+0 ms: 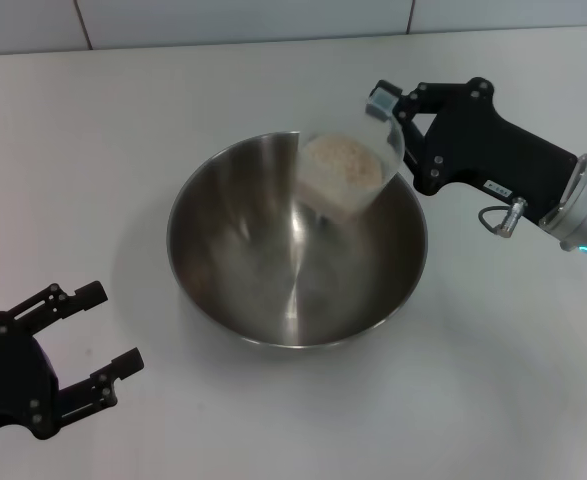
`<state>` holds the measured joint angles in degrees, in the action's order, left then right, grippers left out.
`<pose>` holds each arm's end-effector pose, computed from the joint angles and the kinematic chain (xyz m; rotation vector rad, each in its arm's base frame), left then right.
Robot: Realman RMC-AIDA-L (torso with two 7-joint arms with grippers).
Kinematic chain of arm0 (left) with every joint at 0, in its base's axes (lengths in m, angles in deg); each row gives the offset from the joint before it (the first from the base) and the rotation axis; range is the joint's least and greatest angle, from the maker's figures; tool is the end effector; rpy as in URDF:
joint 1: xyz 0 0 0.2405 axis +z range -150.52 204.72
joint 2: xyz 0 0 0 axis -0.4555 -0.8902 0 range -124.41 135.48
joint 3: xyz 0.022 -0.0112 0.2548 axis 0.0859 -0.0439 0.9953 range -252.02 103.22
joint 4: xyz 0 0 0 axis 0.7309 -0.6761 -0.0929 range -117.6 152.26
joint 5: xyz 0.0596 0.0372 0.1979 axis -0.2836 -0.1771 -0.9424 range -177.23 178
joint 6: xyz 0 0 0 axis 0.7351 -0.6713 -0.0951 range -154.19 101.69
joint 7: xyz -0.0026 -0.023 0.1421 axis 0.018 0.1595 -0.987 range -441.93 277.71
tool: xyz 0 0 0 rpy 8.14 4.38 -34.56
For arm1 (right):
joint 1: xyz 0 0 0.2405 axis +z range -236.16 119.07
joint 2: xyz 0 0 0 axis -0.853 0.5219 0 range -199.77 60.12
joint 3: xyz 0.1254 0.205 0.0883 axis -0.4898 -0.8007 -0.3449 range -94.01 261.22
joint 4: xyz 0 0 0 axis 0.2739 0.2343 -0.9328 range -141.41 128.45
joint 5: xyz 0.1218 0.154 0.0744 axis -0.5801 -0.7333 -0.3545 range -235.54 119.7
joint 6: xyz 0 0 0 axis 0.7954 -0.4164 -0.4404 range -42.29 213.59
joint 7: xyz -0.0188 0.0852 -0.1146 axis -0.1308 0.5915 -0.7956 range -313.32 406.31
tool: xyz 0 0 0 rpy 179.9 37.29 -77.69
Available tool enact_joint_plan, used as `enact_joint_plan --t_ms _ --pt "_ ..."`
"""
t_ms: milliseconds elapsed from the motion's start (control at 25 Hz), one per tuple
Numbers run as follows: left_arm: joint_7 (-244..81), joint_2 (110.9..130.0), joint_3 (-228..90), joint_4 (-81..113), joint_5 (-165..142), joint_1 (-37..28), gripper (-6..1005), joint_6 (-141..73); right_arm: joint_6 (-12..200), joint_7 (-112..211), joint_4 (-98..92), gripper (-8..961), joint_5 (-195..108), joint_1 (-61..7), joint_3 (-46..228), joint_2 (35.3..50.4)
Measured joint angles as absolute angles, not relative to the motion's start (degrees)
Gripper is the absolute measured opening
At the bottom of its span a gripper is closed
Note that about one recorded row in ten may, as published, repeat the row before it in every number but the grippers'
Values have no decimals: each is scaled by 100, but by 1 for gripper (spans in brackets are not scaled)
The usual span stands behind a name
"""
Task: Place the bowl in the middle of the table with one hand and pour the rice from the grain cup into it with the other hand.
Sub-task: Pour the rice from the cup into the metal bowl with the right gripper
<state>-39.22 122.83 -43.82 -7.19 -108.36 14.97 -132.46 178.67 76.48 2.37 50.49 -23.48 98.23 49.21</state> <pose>-0.3275 0.2014 0.0076 -2.5053 -0.3116 -0.9829 0.2385 0.3245 -0.0259 -2.2817 0.0464 1.0987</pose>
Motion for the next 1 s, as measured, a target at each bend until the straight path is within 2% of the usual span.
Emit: enact_joint_plan --t_ms 600,1000 --pt "-3920 12310 -4383 -719 -10843 1524 770 -13251 17917 7637 614 12 5051 -2282 9995 4928" --pt "-3921 12322 -4417 -719 -10835 1508 770 -13248 17923 5867 811 13 5021 -2114 10310 4951"
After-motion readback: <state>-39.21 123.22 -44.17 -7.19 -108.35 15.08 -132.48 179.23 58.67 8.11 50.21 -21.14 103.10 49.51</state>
